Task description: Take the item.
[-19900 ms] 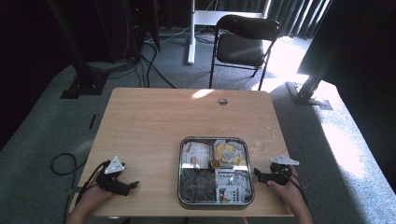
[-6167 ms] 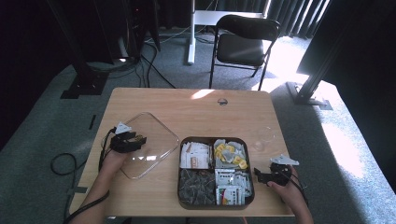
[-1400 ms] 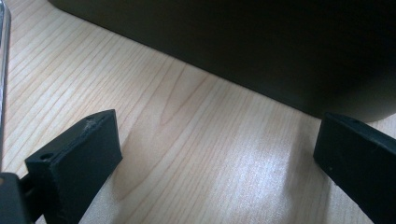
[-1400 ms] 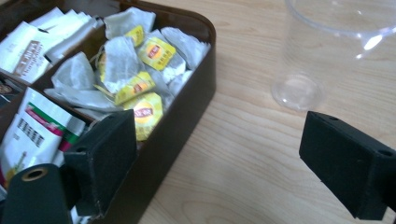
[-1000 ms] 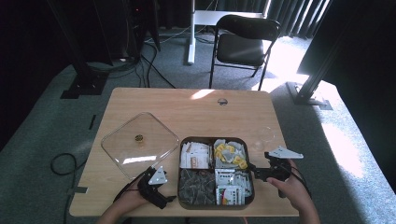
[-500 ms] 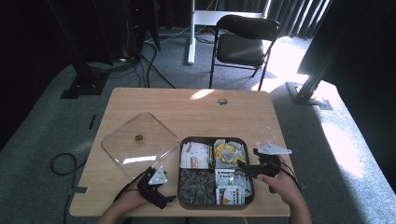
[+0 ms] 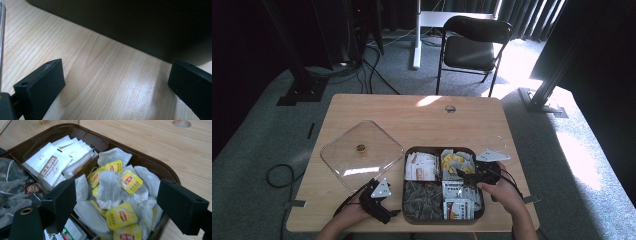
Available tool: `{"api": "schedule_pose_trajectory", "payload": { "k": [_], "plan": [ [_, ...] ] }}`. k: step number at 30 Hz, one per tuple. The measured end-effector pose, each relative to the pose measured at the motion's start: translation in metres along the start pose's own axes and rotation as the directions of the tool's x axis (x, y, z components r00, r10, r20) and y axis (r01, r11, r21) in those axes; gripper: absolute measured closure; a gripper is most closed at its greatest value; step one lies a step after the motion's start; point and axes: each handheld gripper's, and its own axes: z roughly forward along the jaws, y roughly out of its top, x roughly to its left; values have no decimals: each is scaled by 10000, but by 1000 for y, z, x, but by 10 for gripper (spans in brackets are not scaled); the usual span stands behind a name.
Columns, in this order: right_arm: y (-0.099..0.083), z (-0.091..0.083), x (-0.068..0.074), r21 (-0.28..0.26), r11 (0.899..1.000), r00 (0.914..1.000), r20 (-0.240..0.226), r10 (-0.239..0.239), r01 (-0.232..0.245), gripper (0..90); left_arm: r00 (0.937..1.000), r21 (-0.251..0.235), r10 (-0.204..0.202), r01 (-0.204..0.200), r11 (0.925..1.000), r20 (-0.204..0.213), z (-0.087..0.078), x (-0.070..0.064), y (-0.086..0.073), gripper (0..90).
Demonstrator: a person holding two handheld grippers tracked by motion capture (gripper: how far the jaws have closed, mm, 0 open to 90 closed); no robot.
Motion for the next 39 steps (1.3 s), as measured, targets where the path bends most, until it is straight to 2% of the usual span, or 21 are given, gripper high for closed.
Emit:
{"api": "schedule_pose_trajectory", "payload": {
  "k": [5,14,18,21,29,33,36,39],
  "plan": [
    [6,8,3,148,9999,10000,-42,-68,69,168,10000,3,3,-3,10000,2,0,0,0,7],
    [8,23,3,464,9983,9988,308,-373,359,235,10000,4,-1,1,10000,3,0,0,0,7],
    [8,27,3,700,9961,9974,450,-563,531,310,10000,4,0,0,10000,3,0,0,0,7],
    [7,30,3,690,9960,9970,483,-609,575,331,10000,3,-1,1,10000,2,0,0,0,7],
    [6,34,4,878,9938,9969,315,-714,684,436,10000,4,2,-2,10000,4,0,0,0,7],
    [5,35,5,1005,9918,9965,188,-809,786,445,10000,6,2,-2,10000,2,0,0,0,7],
    [4,38,7,1219,9884,9958,47,-913,900,462,10000,2,0,0,10000,3,0,0,0,7],
    [3,40,8,1425,9852,9953,31,-964,950,515,10000,5,4,-4,10000,2,0,0,0,7]
  ]
}}
